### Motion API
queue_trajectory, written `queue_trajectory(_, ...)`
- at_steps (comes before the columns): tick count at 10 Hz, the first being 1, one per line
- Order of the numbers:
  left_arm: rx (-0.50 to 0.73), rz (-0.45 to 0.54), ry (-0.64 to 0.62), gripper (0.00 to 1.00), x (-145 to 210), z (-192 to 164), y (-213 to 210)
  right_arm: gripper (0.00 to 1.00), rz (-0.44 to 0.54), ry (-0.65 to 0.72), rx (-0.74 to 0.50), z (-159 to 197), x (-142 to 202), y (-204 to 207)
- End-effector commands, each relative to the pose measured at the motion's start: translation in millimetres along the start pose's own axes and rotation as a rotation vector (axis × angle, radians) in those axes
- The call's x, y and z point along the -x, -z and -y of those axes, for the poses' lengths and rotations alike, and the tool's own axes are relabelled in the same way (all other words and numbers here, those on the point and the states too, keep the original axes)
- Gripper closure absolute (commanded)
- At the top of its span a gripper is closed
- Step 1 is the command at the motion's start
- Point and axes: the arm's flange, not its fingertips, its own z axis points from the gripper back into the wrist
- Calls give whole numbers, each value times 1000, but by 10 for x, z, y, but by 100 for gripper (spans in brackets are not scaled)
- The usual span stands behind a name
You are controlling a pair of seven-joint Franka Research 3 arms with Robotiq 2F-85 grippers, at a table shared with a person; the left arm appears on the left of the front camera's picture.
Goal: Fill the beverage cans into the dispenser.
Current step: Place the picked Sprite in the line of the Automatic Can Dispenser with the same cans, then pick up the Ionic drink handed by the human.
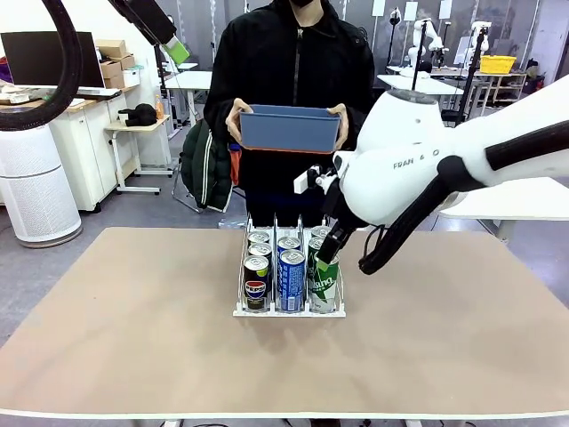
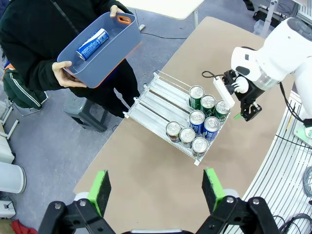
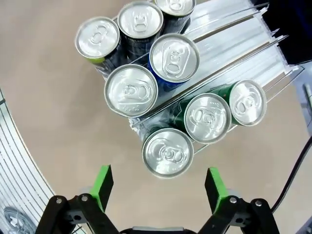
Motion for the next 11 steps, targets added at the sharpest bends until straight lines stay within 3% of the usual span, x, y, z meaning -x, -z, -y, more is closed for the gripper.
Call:
queue_trajectory(1, 12, 4, 0, 0, 6, -4, 6, 0, 41, -21, 17, -52, 78, -174)
queue_trajectory(4, 12, 4, 0, 0, 6, -4, 6, 0, 102, -18, 20, -158, 140, -390)
queue_trajectory(11, 12, 4, 0, 0, 6, -4, 6, 0, 68, -14, 40, -107, 36, -409)
